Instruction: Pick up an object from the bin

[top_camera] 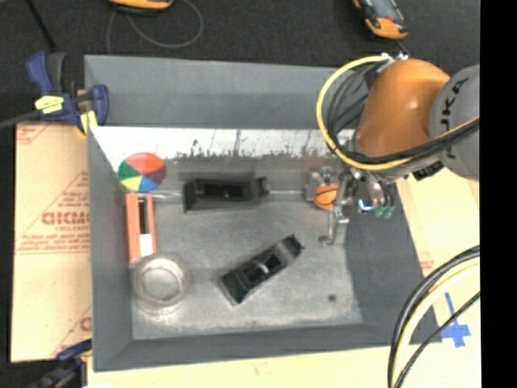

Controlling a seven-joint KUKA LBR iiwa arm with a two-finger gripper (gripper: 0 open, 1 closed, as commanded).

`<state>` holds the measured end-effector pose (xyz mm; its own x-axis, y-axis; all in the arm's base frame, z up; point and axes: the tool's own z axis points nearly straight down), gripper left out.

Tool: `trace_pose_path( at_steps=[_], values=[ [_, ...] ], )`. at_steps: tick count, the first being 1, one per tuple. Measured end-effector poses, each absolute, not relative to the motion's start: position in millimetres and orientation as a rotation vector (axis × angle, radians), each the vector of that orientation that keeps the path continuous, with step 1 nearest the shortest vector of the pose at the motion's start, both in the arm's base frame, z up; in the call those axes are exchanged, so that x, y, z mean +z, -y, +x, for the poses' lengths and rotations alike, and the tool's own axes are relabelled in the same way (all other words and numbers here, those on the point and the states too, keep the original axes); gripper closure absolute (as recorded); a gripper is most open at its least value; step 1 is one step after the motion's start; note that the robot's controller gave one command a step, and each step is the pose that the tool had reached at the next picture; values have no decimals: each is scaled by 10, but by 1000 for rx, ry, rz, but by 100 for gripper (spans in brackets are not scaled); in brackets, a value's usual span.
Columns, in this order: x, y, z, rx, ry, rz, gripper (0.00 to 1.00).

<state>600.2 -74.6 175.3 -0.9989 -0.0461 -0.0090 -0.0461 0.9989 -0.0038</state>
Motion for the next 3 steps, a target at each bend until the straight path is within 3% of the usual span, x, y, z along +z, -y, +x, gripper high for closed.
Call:
trace_pose_path(
  at_steps=[1, 2, 3],
  values=[
    [1170, 649, 5920, -3, -3126, -204, 0],
    [1187, 482, 5844, 3, -3145, -253, 0],
    [1233, 294, 5488, -5, -3096, -417, 0]
  ],
)
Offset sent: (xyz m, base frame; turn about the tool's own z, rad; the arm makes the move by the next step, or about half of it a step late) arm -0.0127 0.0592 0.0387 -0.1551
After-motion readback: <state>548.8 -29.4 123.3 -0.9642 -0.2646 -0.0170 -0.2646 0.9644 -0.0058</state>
